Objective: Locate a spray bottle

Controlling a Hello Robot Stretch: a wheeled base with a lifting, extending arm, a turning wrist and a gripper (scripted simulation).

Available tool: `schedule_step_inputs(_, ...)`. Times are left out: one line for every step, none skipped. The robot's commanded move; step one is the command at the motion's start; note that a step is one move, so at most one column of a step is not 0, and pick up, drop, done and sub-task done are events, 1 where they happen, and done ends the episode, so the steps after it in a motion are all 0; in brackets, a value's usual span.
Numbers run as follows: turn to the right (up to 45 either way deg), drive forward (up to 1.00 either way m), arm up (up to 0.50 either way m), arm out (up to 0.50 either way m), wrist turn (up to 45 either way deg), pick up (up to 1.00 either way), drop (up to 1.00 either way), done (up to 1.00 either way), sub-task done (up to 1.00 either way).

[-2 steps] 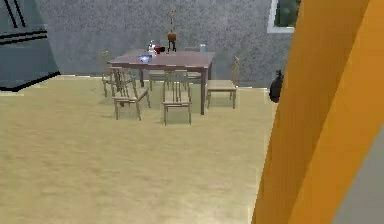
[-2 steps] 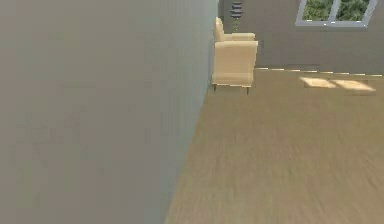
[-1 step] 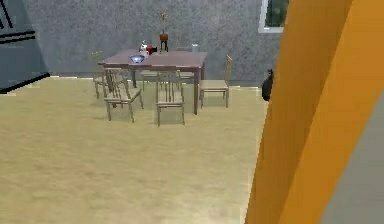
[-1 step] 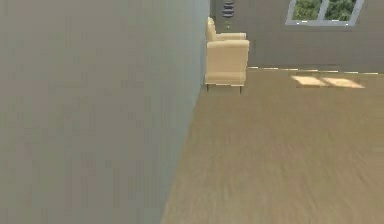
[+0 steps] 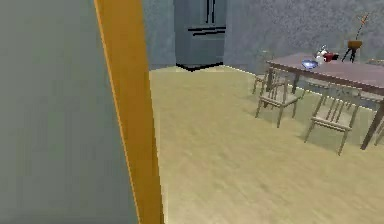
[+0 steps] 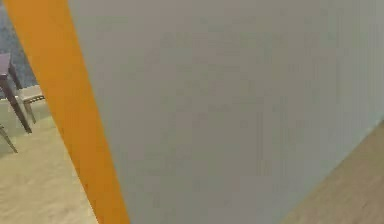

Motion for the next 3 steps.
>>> schedule_step_inputs(-45.0,0.00,0.00,0.00,0.0,0.00,0.00,0.00,0.00)
schedule_step_inputs(-9.0,0.00,0.00,0.00,0.0,0.00,0.00,0.00,0.00)
schedule_step_inputs(0.0,0.05,0.00,0.00,0.0,0.00,0.00,0.00,0.00)
